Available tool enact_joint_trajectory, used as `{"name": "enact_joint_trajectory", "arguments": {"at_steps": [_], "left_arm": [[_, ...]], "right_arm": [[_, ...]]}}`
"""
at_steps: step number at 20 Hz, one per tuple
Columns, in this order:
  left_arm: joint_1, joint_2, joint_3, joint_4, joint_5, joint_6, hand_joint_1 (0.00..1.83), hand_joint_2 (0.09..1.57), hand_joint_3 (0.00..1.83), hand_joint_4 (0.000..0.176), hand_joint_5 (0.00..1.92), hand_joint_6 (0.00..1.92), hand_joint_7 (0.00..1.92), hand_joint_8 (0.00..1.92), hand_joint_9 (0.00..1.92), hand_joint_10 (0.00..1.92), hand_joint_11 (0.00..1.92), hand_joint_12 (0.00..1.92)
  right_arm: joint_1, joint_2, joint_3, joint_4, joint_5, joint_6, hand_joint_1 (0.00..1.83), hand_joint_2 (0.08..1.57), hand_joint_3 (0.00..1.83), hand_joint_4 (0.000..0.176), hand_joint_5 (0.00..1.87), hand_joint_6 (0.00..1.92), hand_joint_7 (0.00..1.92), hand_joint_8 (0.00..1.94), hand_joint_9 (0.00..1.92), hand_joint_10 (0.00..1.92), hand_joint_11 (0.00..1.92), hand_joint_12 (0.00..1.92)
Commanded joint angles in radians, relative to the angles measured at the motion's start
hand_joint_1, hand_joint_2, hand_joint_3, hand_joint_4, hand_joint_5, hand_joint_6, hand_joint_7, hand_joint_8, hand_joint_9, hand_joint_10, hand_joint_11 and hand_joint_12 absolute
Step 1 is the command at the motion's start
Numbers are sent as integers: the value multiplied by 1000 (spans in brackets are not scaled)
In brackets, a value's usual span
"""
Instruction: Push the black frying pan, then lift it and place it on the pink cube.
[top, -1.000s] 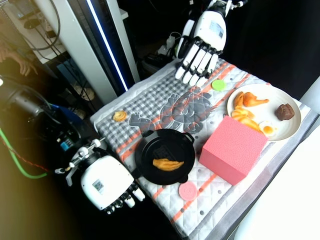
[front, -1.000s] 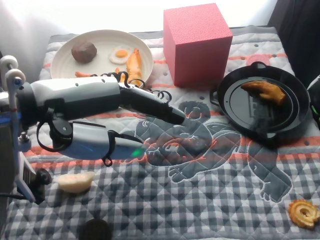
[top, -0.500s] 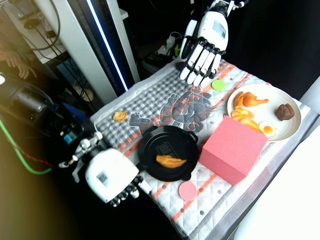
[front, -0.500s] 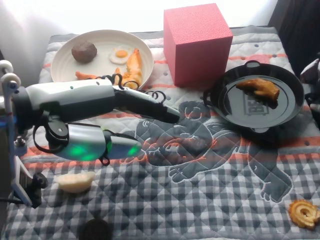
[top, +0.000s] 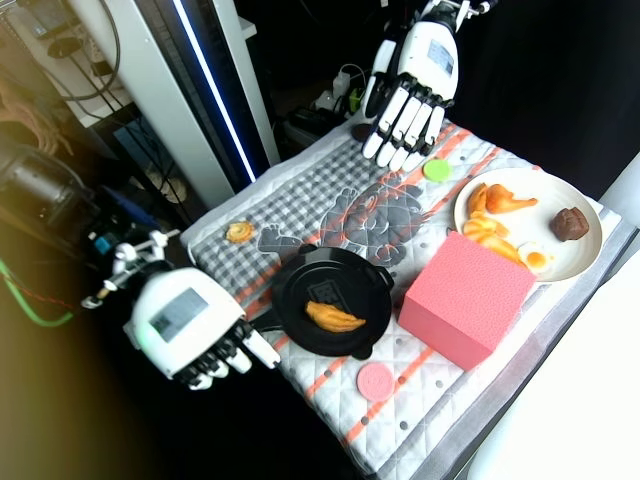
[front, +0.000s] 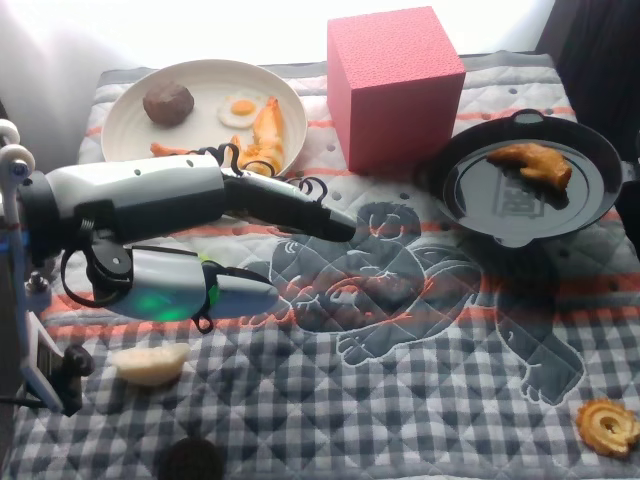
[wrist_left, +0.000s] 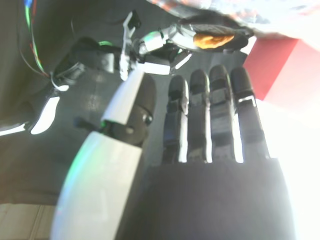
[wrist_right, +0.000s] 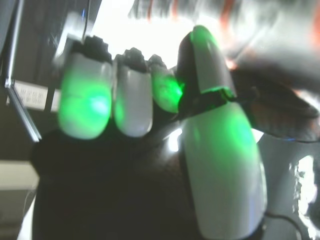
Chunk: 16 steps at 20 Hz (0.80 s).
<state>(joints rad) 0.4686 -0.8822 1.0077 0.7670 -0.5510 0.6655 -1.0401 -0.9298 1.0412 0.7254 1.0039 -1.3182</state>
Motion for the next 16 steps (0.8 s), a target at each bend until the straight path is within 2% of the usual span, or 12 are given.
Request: {"name": "enact_joint_trajectory", "arguments": {"at_steps": [1,2,6,8,9,11,12,13,14,16], "left_arm": [[-4,7,-3,-43,-95,-4,797,1405,9,11,407,3,357,5,331,5,0,755],[-4,7,-3,-43,-95,-4,841,1389,0,5,420,8,375,10,349,12,0,769],[-2,8,-3,-43,-97,-4,847,1391,0,16,415,2,362,0,334,3,0,715],[-3,8,-3,-43,-97,-4,883,1371,0,4,437,9,399,9,367,14,0,803],[-1,9,-3,-45,-98,-4,858,1392,1,2,414,4,386,2,352,7,0,747],[2,10,-4,-50,-99,-4,848,1395,1,12,411,3,376,2,343,2,0,706],[4,12,-5,-50,-99,-4,885,1379,0,3,414,4,383,5,346,3,0,695],[7,13,-5,-54,-99,-4,920,1362,0,6,408,1,381,3,346,3,0,700],[9,14,-5,-59,-99,-2,914,1370,0,10,402,0,374,1,333,2,0,668],[10,14,-5,-61,-99,0,722,1454,17,11,365,0,329,1,291,1,0,584]], "right_arm": [[1,13,-7,-42,164,8,1348,1366,12,0,1282,1921,1540,1941,1666,1921,1667,1921],[1,17,-16,-48,181,9,1349,1370,12,0,1277,1921,1564,1941,1685,1921,1686,1921],[-19,41,-58,-82,269,38,1406,1337,0,0,1253,1921,1554,1941,1690,1921,1688,1921],[-29,69,-88,-103,306,46,1380,1342,0,0,1243,1921,1549,1941,1683,1921,1697,1921],[-29,84,-104,-115,320,46,1378,1348,1,0,1241,1921,1548,1941,1682,1921,1698,1921],[-29,113,-125,-131,336,46,1375,1350,1,0,1226,1921,1541,1941,1680,1921,1688,1921],[-28,133,-135,-142,342,46,1375,1350,1,0,1243,1921,1569,1941,1703,1921,1704,1921],[-28,144,-140,-150,344,46,1374,1347,0,0,1254,1921,1592,1941,1718,1921,1716,1921],[-28,151,-141,-157,343,46,1381,1341,0,0,1263,1921,1570,1941,1692,1921,1691,1921],[-16,157,-134,-158,342,46,1373,1342,0,0,1207,1921,1515,1941,1655,1921,1660,1921]]}}
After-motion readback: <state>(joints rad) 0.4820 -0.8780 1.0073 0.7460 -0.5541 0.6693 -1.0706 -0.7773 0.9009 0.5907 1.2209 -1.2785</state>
